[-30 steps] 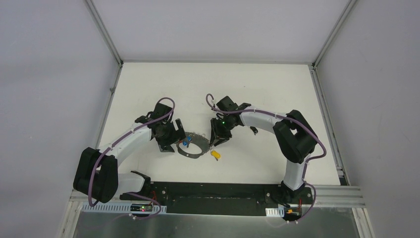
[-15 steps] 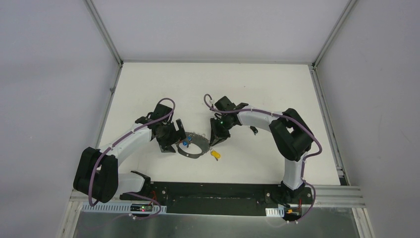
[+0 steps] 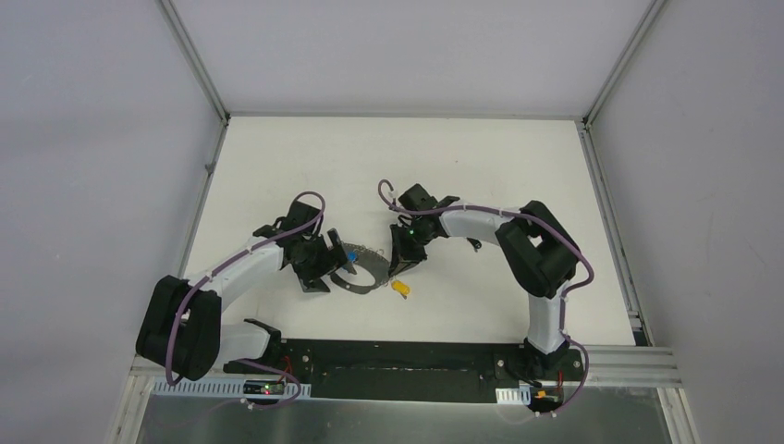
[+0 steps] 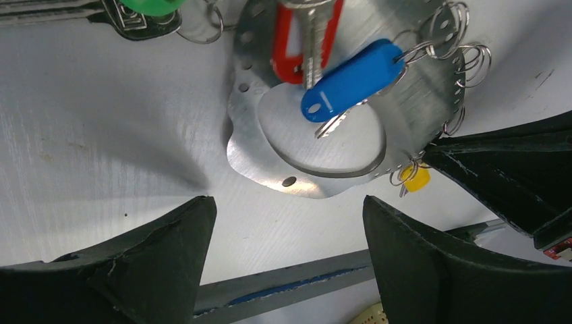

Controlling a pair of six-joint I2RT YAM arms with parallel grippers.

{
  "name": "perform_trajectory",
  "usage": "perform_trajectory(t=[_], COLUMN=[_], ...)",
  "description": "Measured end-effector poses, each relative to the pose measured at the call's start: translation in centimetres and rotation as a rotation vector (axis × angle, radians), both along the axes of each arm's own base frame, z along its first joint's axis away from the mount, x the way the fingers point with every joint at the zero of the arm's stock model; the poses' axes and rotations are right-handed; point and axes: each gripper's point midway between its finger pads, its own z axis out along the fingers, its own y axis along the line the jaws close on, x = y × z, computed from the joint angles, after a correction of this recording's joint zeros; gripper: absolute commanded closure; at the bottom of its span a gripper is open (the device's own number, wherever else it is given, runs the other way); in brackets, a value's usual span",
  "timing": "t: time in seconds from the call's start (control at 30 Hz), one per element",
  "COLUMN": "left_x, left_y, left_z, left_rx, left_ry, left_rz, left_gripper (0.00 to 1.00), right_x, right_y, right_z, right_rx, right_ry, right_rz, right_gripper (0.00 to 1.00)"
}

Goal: Put the keys on the keyring

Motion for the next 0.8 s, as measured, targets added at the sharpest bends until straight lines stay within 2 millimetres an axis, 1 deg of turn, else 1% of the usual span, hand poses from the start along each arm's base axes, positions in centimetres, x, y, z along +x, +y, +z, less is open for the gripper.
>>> perform_trajectory(t=[0.13,0.2,0.23,0.33,0.4,0.47,0.53,0.6,0.63,0.73,0.8], left_x=[-0.3,-0.3,-0.3,-0.3,-0.4,-0.4,-0.5,-0.7,-0.9,-1.1,-1.1], left_y=[0.1,0.1,0.1,0.1,0.1,0.2,0.2,0.3,0.4,0.5,0.5], left_z=[0.0,0.3,0.5,0.7,0.6,0.6,0.6,0.7,0.8,1.3,2.1], left_rx=[-0.006,-0.011,-0.015,-0.019,-0.018,-0.015,-0.015,-0.016,-0.017,-0.026,-0.039], left_ry=[-0.004,-0.017,-0.027,-0.040,-0.040,-0.040,-0.046,-0.054,-0.056,-0.083,-0.117], left_rz=[0.005,0.007,0.007,0.006,0.005,0.003,-0.001,-0.004,-0.004,-0.007,-0.009], left_gripper=[0.17,0.17,0.17,0.17,0.17,0.16,0.16,0.15,0.15,0.14,0.13], right_x=[-0.5,-1.1,-1.4,-2.7,-3.6,-3.9,-3.7,-3.1,-2.9,-1.5,-0.3], right_y=[-0.2,-0.7,-1.0,-2.0,-2.8,-3.3,-3.7,-4.0,-4.1,-4.1,-4.1], right_z=[-0.1,0.0,0.0,0.2,0.4,0.9,1.9,3.1,3.8,6.2,7.9], right_rx=[0.000,-0.005,-0.009,-0.021,-0.035,-0.046,-0.051,-0.049,-0.044,-0.028,-0.018], right_ry=[0.009,0.012,0.015,0.027,0.035,0.028,-0.014,-0.071,-0.095,-0.201,-0.276], right_rz=[0.005,0.007,0.009,0.013,0.015,0.018,0.022,0.019,0.017,0.009,-0.004], right_gripper=[1.00,1.00,0.98,0.87,0.77,0.66,0.55,0.47,0.45,0.44,0.43])
